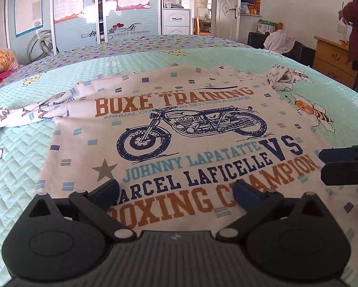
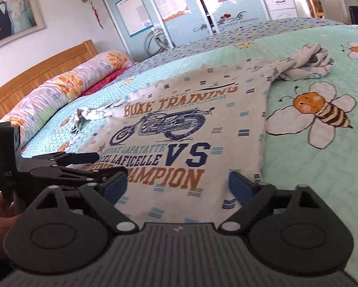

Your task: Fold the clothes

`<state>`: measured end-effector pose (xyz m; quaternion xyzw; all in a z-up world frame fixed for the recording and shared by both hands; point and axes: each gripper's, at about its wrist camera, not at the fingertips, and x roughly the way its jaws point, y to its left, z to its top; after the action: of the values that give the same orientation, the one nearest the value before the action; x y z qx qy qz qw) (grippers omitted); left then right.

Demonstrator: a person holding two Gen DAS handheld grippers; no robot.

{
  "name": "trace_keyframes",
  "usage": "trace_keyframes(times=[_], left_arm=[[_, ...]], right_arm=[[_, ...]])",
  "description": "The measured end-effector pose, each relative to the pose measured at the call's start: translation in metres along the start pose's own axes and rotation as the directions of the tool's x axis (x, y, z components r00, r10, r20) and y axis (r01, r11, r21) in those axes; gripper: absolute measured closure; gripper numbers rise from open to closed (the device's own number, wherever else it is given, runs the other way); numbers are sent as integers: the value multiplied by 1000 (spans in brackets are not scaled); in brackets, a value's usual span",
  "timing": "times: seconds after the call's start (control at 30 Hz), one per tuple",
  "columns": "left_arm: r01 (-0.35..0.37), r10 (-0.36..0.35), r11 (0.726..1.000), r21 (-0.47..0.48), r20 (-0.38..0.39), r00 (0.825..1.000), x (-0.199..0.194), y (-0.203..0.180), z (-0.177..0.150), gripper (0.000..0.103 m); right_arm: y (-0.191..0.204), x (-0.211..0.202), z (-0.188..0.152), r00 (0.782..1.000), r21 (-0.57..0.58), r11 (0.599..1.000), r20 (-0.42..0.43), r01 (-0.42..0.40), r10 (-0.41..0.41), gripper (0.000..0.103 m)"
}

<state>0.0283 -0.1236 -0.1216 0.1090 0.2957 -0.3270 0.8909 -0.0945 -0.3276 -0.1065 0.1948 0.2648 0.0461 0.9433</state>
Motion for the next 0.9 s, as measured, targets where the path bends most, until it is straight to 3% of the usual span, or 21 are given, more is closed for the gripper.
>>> trace_keyframes(times=[0.2, 0.4, 0.47, 0.6, 0.73, 0.8, 0.9], left_arm=[[-1, 1, 1000, 1, -1, 1000, 0, 0, 0, 0], [4, -4, 1000, -6, -1, 1000, 1, 1, 1, 0], [4, -4, 1000, -7, -2, 1000, 1, 1, 1, 0], [2, -2, 1000, -9, -6, 1000, 3, 1, 2, 0], [80, -82, 993, -85, -21, 996, -14, 15, 6, 0], [101, -108, 985, -141, -49, 993, -30, 21, 8, 0], [57, -69, 972, -227, -46, 997, -62, 31, 7, 0]], right_arm=[[7, 2, -2, 1000, -36, 999, -4, 29, -29, 8], [23, 4, 4, 992, -104, 988, -49, 111, -117, 8], [32, -3, 9, 990, -67, 988, -27, 137, -139, 8], [47, -11, 14, 995, -14, 996, 50, 84, -83, 8], [60, 4, 22, 997, -22, 997, -4, 79, -79, 8], [62, 8, 27, 992, 7, 993, -37, 119, -119, 8], [60, 14, 27, 979, 60, 981, -103, 184, -178, 8]])
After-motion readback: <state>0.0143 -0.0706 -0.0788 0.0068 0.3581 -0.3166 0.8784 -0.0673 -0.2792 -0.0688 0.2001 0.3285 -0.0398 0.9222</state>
